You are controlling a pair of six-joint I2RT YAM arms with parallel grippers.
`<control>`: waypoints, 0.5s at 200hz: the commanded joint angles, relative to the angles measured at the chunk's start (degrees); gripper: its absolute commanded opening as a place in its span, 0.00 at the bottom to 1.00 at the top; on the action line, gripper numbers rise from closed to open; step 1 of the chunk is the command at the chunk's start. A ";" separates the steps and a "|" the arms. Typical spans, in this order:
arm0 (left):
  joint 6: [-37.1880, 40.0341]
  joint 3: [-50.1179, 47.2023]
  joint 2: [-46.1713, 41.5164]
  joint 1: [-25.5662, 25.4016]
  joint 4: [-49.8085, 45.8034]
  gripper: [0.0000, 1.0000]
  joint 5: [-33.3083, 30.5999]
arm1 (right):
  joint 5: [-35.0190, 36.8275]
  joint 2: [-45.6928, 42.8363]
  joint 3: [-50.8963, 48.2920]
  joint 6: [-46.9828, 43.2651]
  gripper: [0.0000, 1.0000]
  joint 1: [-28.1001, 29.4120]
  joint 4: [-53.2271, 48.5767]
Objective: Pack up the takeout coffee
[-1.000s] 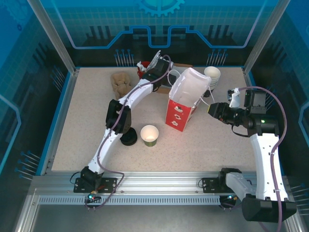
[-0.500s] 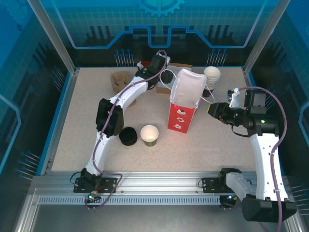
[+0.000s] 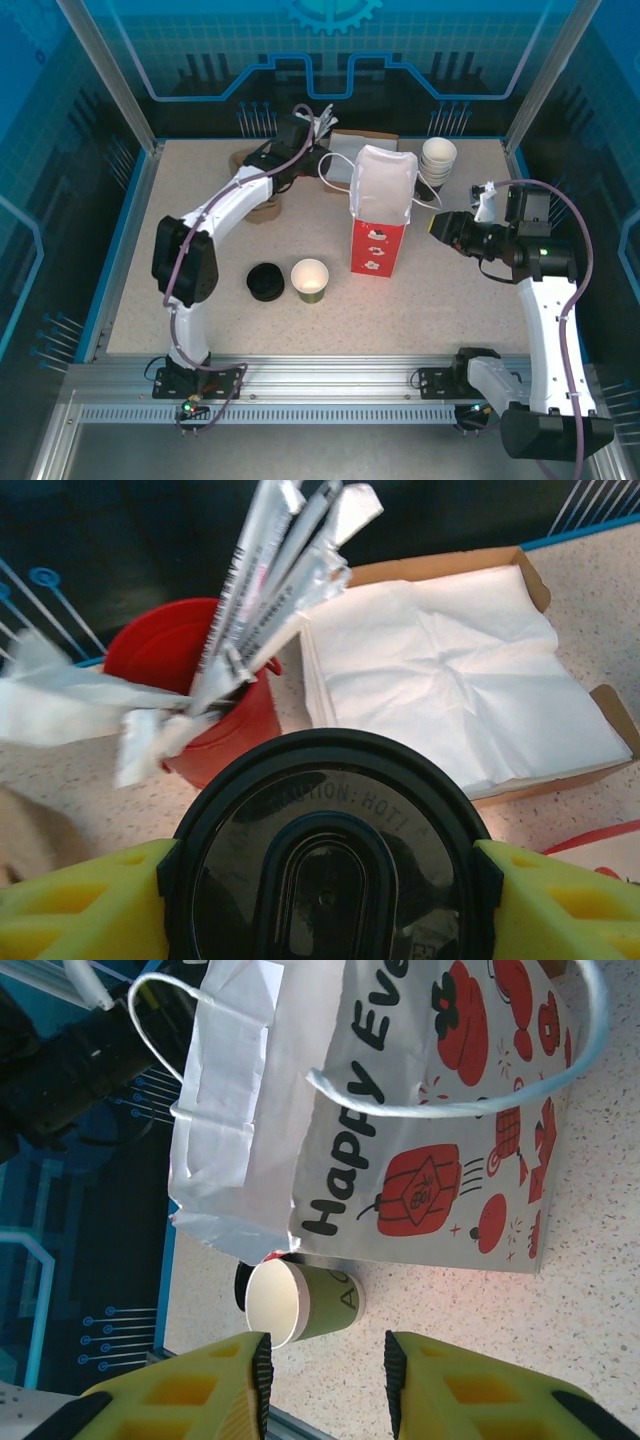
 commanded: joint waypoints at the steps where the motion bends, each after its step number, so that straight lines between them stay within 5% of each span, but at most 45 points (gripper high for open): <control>1: -1.85 -4.50 -5.30 1.32 1.34 0.70 -1.77 | -1.48 -0.93 -0.34 0.39 0.38 -0.97 0.61; 100: -3.08 -26.25 -30.31 2.34 -2.82 0.70 -3.89 | -2.87 -1.72 0.19 1.48 0.39 -0.76 0.67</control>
